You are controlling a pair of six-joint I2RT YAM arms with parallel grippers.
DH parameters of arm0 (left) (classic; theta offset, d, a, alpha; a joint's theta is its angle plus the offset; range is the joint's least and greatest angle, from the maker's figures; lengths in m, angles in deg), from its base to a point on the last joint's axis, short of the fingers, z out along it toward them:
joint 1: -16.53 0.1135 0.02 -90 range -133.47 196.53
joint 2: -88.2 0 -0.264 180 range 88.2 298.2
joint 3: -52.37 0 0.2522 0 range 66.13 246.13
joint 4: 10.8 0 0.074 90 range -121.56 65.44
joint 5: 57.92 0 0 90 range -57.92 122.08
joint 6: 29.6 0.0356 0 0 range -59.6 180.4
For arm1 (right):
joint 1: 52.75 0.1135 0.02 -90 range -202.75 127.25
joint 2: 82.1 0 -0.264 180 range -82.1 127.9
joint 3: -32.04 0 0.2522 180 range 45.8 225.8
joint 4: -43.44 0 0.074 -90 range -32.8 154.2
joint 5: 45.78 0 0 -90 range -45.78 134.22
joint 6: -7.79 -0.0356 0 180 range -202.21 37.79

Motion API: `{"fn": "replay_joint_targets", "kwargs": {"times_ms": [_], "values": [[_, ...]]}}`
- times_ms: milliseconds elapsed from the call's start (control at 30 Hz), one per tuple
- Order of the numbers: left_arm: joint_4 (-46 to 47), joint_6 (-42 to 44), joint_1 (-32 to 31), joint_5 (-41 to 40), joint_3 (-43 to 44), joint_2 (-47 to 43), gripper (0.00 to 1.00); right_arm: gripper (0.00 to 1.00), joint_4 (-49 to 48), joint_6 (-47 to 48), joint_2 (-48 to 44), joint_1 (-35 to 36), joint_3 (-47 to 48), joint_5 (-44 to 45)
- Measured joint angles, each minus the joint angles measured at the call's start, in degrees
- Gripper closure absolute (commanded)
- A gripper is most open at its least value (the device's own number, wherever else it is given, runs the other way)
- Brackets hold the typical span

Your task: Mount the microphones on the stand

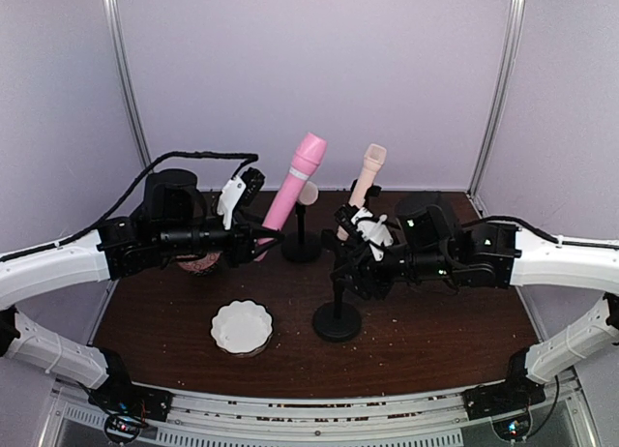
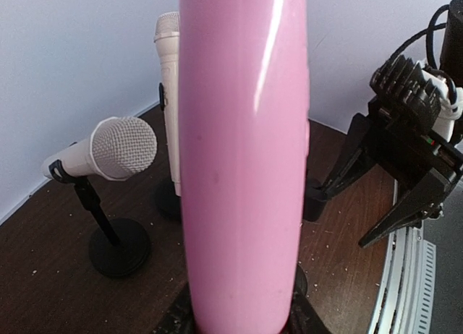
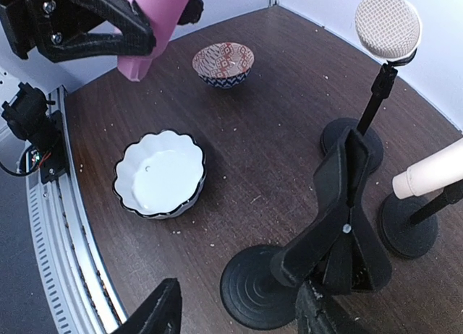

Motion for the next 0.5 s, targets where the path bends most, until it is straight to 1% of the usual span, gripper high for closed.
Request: {"fn": "replay_joint_targets", "kwargs": {"times_ms": [167, 267, 300, 400, 500], "values": [[-0.04, 1.11, 0.0, 1.88, 0.0, 0.0, 1.0, 0.43, 4.28, 1.57, -1.95, 0.02, 0.22, 1.44], [-0.17, 1.88, 0.0, 3.28, 0.02, 0.02, 1.0, 0.34, 5.88, 2.45, -4.87, -0.9, 0.66, 3.43], [-0.33, 2.08, 0.0, 3.67, 0.04, 0.09, 1.0, 0.32, 6.01, 2.45, -5.73, -1.4, 0.87, 4.35], [-1.57, 2.58, 0.0, 4.79, 0.37, 0.44, 1.0, 0.3, 5.51, 2.25, -6.91, -2.36, 1.16, 6.6], [-2.64, 2.91, 0.0, 5.49, 0.83, 0.83, 1.0, 0.3, 4.74, 2.29, -5.88, -2.47, 1.16, 7.1]]}}
